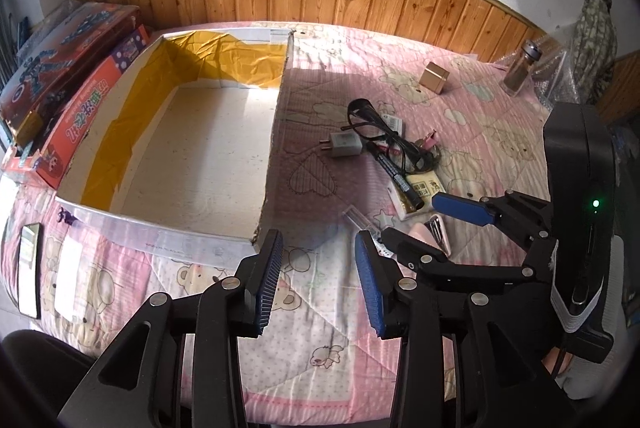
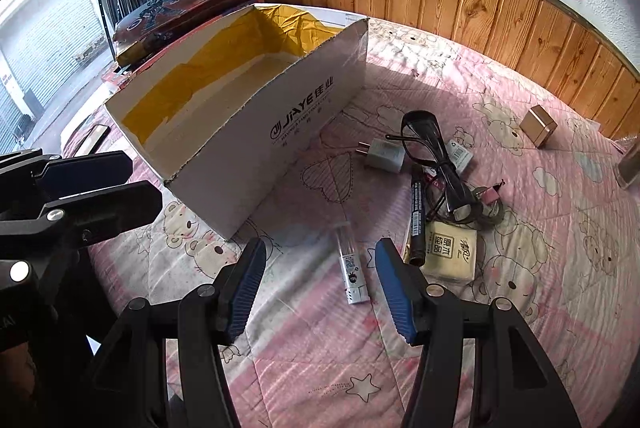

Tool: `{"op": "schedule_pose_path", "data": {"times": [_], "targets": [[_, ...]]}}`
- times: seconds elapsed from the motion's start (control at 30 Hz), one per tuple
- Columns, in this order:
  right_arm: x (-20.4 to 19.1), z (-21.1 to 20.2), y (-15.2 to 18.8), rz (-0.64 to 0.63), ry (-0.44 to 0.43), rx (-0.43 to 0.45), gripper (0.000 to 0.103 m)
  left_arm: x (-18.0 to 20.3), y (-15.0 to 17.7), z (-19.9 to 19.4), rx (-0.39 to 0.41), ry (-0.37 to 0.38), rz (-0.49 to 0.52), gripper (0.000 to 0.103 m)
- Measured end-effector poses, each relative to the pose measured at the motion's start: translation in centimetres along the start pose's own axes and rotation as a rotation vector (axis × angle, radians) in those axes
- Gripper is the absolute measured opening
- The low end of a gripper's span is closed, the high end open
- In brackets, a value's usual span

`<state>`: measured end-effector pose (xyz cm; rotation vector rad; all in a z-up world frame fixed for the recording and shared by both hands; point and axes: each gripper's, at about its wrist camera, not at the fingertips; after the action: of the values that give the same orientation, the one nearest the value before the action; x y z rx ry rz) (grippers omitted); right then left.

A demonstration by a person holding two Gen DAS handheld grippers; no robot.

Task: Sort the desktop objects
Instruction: 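Move both tools from the box toward the scattered items on the quilt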

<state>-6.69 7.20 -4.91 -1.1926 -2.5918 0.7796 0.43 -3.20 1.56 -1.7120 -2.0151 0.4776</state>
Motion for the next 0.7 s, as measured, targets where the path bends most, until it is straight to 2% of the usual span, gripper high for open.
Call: {"op": "schedule_pose_path", "data": {"times": [0.17,0.37,0.53,0.7], "targets": [[4.1,0.9,1.7,0.135,-0.021,-0.019,0.061,1.7,0.1,2.0,-0.038,0.028,0.015,0.041],[8.7,2.3,4.2,0.279,-0.029,-0.049,0.061,3.5,0.1,5.4,-0.111,0.102,0.011,0.042],[10.8,3.9,5.8,0.331,-0.032,-0.082,0.061,4.5,0.4,8.8,-0.180,0.140,-0.003,0.043],[11.6,4.9,5.8,0.344,-0.041,-0.083,0.061,3.8,0.1,12.4,-0.232,0.137,-0.092,0.043]]}}
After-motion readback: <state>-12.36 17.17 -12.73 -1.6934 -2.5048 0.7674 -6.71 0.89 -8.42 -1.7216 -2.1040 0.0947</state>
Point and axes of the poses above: each gripper's, at about its wrist camera, not at the fingertips, and z roughly the way its jaws point, x to its right, y to its underside, and after that the axes turned 1 degree about z, right-handed
